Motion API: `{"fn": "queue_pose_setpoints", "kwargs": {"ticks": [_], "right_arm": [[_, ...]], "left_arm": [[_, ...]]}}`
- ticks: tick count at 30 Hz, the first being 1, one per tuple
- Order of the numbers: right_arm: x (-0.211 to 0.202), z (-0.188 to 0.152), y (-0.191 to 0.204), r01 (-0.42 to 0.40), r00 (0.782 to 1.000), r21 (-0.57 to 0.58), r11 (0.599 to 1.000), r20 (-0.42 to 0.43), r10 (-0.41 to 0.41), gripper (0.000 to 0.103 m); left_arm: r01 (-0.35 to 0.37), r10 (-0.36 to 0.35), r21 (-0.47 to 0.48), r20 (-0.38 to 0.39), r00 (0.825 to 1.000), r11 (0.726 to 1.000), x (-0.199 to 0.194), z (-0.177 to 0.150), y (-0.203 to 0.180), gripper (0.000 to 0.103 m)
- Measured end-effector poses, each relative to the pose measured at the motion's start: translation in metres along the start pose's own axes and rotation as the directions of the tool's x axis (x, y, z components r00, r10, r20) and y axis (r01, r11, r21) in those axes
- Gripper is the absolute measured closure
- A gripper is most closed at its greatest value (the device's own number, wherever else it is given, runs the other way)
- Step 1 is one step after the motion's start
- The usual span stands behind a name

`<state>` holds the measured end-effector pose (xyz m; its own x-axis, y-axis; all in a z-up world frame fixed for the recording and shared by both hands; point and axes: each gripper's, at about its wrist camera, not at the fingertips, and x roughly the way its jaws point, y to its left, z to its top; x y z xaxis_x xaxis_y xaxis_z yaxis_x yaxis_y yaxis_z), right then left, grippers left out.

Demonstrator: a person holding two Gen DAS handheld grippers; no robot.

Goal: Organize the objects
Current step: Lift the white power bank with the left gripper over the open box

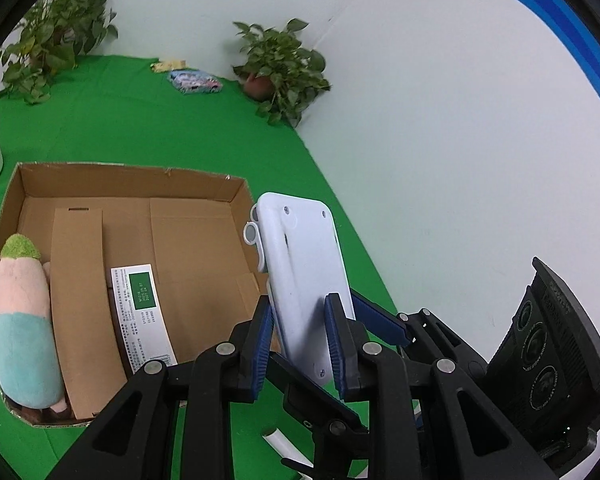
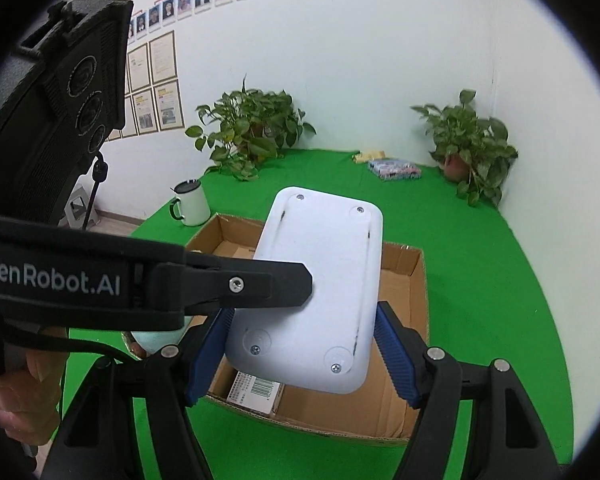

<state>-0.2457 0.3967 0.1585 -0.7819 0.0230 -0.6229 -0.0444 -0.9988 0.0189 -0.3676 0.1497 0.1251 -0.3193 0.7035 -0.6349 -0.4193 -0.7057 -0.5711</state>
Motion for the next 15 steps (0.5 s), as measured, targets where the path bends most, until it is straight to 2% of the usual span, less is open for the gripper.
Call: {"fn": "queue_pose_setpoints", "kwargs": {"ticks": [9, 15], "right_arm": [[0.068, -0.026, -0.015, -0.054, 0.986, 0.053, 0.997, -0.152, 0.062, 0.033], [0.129, -0.057, -0.031, -0.112, 0.945, 0.121, 0.986, -0.293, 0.143, 0.033]], "left_arm": [[-0.041, 0.028, -0.1, -0.123, 0.992, 0.994, 0.093, -0.007, 0.081, 0.08], [-0.086, 0.04, -0.189, -0.236, 0.971, 0.978, 0.151, -0.029, 0.132, 0.08]]}}
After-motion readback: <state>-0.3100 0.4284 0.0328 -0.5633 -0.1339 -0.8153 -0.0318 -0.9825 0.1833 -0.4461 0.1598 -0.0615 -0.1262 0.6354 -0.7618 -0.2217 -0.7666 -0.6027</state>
